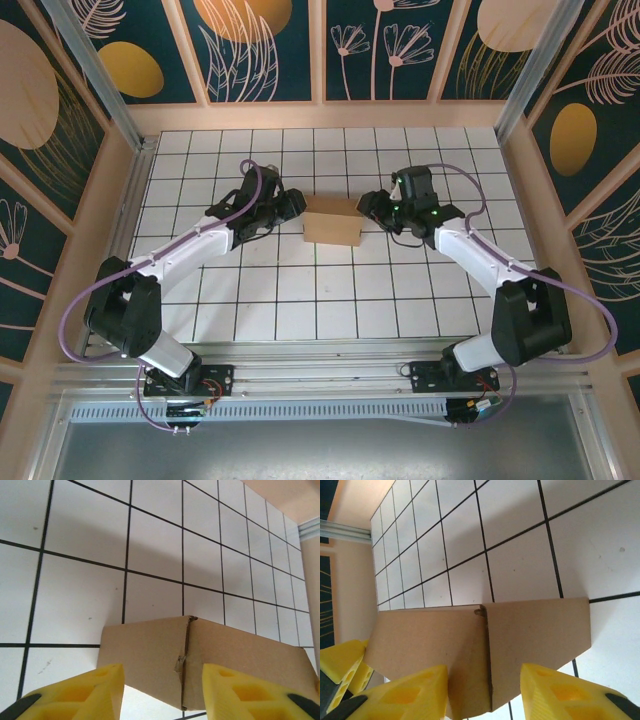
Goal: Fold the paper box
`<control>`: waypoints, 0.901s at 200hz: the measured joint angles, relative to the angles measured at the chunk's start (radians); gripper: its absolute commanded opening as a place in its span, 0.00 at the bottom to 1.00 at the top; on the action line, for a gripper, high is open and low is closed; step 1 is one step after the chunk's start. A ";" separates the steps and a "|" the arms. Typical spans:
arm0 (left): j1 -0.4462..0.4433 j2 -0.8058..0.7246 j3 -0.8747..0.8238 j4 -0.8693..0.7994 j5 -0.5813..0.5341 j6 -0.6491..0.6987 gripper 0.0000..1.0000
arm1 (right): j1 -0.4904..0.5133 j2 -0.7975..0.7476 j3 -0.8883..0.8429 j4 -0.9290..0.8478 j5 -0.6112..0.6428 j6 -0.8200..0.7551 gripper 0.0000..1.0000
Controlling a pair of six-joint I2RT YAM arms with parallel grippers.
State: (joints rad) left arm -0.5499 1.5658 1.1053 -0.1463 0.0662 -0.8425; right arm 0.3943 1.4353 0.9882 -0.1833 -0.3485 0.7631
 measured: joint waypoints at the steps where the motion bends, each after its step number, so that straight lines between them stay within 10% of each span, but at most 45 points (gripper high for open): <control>1: 0.000 0.000 -0.001 0.002 0.001 -0.002 0.36 | 0.000 0.000 0.000 0.002 0.000 -0.001 0.34; 41: 0.000 -0.007 -0.076 0.127 0.055 -0.034 0.12 | 0.005 -0.020 -0.063 0.109 0.007 0.008 0.21; 97: 0.011 -0.012 -0.194 0.335 0.106 -0.079 0.03 | 0.005 -0.022 -0.135 0.257 0.035 0.004 0.19; 180: 0.007 -0.033 -0.121 0.121 0.054 -0.025 0.50 | 0.002 -0.026 -0.076 0.148 0.037 -0.040 0.28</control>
State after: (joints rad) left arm -0.5426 1.5330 0.9840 -0.0250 0.1200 -0.8677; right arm 0.3965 1.4097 0.9119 -0.0357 -0.3111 0.7231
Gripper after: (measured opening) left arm 0.478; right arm 0.287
